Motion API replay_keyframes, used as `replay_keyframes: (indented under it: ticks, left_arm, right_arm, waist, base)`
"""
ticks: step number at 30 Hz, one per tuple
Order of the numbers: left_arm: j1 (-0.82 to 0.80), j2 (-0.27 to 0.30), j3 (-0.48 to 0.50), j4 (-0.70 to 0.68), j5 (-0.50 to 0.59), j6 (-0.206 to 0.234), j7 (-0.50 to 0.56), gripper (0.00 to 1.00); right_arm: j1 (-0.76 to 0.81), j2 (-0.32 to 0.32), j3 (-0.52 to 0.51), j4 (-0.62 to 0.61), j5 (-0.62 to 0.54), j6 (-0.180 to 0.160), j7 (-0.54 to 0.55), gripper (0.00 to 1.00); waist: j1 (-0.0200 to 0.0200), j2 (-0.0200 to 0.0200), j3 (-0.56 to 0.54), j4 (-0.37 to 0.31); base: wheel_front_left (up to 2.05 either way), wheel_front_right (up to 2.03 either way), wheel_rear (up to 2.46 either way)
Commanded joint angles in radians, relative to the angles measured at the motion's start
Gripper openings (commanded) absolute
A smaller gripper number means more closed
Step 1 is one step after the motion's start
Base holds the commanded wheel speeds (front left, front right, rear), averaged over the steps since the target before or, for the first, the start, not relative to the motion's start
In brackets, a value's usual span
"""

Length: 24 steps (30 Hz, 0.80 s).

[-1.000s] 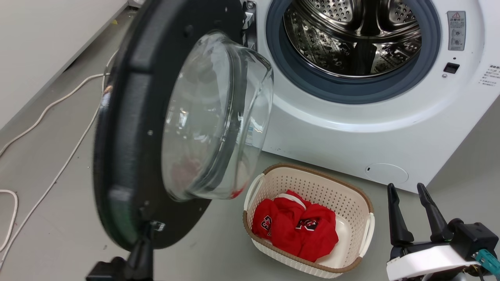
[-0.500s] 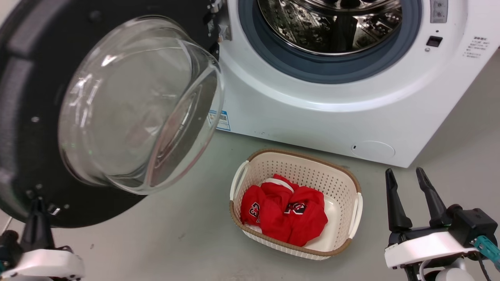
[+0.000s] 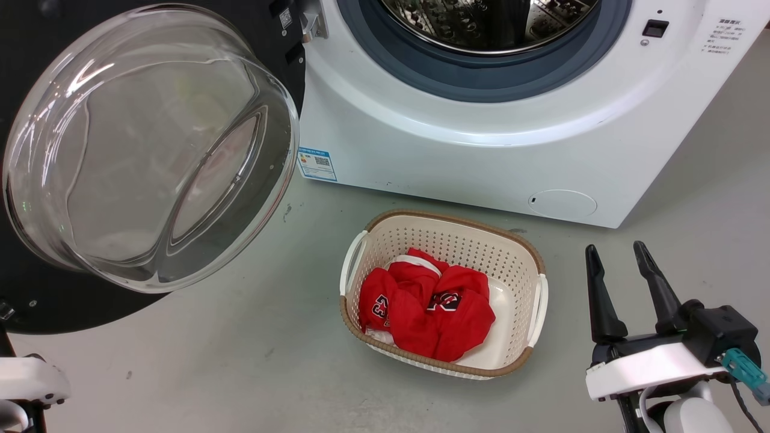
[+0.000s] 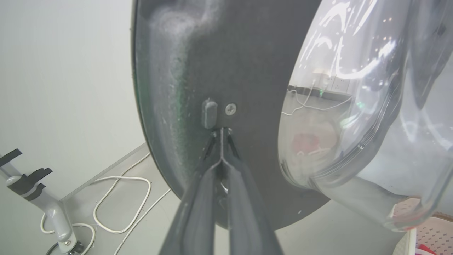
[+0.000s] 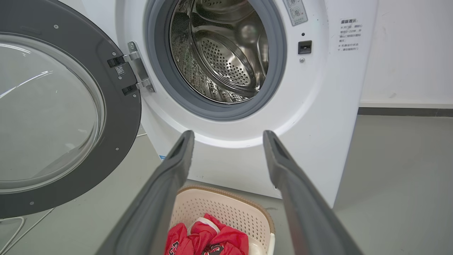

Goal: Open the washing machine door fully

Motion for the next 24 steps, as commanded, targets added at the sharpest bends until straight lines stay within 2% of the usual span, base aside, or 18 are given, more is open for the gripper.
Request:
replay_keyframes:
  ticks: [1, 10, 13, 16, 18, 20, 21, 22, 23, 24]
  left_arm:
    - [-0.025, -0.003, 0.022, 0.023, 0.013, -0.008, -0.002, 0.00]
    - [-0.004, -0.052, 0.081, 0.026, 0.067, -0.035, -0.002, 0.00]
    - [0.072, -0.131, 0.104, -0.054, 0.085, -0.042, -0.002, 0.00]
    - [0.139, -0.197, 0.089, -0.124, 0.102, -0.055, -0.002, 0.00]
    - [0.162, -0.213, 0.079, -0.148, 0.104, -0.059, -0.002, 0.00]
    - [0.212, -0.249, 0.024, -0.213, 0.111, -0.070, -0.002, 0.00]
    - [0.223, -0.253, 0.005, -0.231, 0.109, -0.075, -0.002, 0.09]
    - [0.223, -0.253, 0.005, -0.231, 0.109, -0.075, -0.002, 0.09]
    - [0.231, -0.256, -0.017, -0.249, 0.107, -0.075, -0.002, 0.38]
    - [0.241, -0.260, -0.040, -0.268, 0.107, -0.077, -0.002, 0.72]
  right_arm:
    - [-0.008, 0.001, 0.001, 0.002, 0.002, 0.000, -0.002, 1.00]
    - [-0.007, 0.001, 0.026, 0.018, 0.006, 0.000, -0.002, 1.00]
    - [0.013, 0.001, 0.025, 0.012, 0.015, 0.000, -0.002, 1.00]
    - [0.030, 0.001, 0.025, 0.008, 0.019, 0.000, -0.002, 1.00]
    - [0.036, 0.001, 0.024, 0.006, 0.022, 0.000, -0.002, 1.00]
    - [0.057, 0.001, 0.016, 0.002, 0.021, 0.000, -0.002, 1.00]
    - [0.063, 0.001, 0.013, 0.001, 0.018, 0.000, -0.002, 1.00]
    - [0.063, 0.001, 0.013, 0.001, 0.018, 0.000, -0.002, 1.00]
    - [0.067, 0.001, 0.010, 0.001, 0.016, 0.000, -0.002, 1.00]
    - [0.070, 0.001, 0.006, 0.001, 0.011, 0.000, -0.002, 1.00]
  waist:
    - [-0.0001, 0.0000, -0.001, 0.001]
    - [-0.0001, 0.0000, -0.033, -0.013]
    - [-0.0001, 0.0000, -0.067, -0.023]
    - [-0.0001, 0.0000, -0.089, -0.025]
    - [-0.0001, 0.0000, -0.097, -0.025]
    - [-0.0001, 0.0000, -0.114, -0.023]
    - [-0.0001, 0.0000, -0.118, -0.022]
    - [-0.0001, 0.0000, -0.118, -0.022]
    - [-0.0001, 0.0000, -0.124, -0.021]
    - [-0.0001, 0.0000, -0.128, -0.020]
  base:
    - [0.00, 0.00, 0.00]
    - [0.00, 0.00, 0.00]
    - [0.00, 0.00, 0.00]
    - [0.00, 0.00, 0.00]
    - [0.00, 0.00, 0.00]
    - [0.00, 0.00, 0.00]
    - [0.00, 0.00, 0.00]
    - [0.00, 0.00, 0.00]
    - [0.00, 0.00, 0.00]
    - [0.00, 0.00, 0.00]
